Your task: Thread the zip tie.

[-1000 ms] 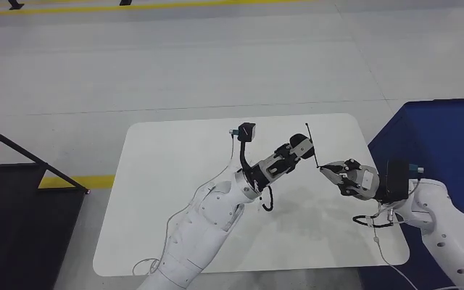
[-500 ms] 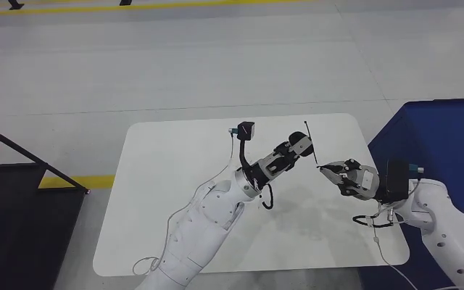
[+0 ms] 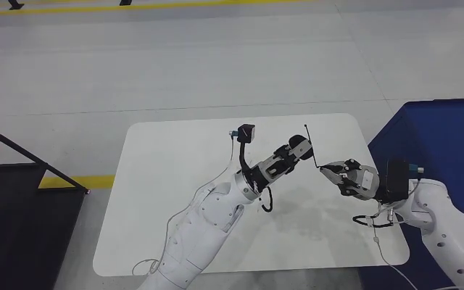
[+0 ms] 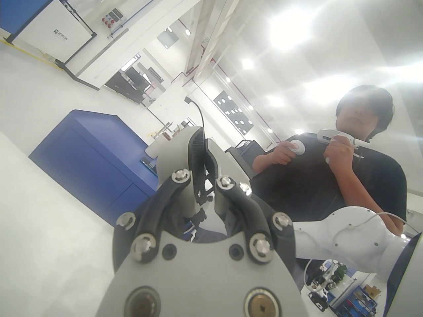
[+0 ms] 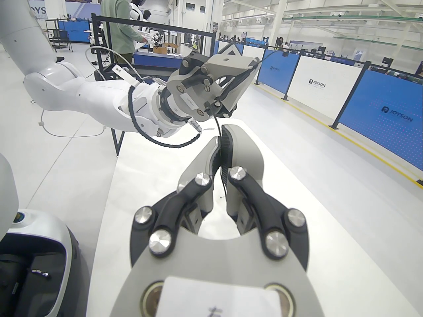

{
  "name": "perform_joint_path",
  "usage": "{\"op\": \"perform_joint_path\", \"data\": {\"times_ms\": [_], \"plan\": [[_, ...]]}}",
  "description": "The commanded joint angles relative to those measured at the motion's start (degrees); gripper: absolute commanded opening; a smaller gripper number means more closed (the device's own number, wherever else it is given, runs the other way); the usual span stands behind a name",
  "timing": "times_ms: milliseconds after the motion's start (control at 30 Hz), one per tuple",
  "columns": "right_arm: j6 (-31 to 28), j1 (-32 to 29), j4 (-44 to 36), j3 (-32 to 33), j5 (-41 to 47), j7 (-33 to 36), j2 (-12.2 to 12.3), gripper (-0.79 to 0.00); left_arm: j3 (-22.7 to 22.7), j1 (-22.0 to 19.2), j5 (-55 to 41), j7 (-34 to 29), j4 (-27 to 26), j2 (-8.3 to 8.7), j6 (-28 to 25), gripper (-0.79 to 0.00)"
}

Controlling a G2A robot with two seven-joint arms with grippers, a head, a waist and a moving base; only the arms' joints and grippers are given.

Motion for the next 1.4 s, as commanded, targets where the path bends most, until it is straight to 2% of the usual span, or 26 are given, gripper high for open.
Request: {"op": "perform_joint_path", "data": {"times_ms": [0,1367], "plan": [[0.0,0.0,0.0,0.0,0.0,0.0,0.0,-0.785,0.0,0.1,0.1,0.1,-0.2,0.03,0.0,-0.785],[0.0,0.0,0.0,0.0,0.0,0.0,0.0,-0.785,0.6,-0.2,-1.5,-0.4,0.1,0.23,0.3,-0.785]]}}
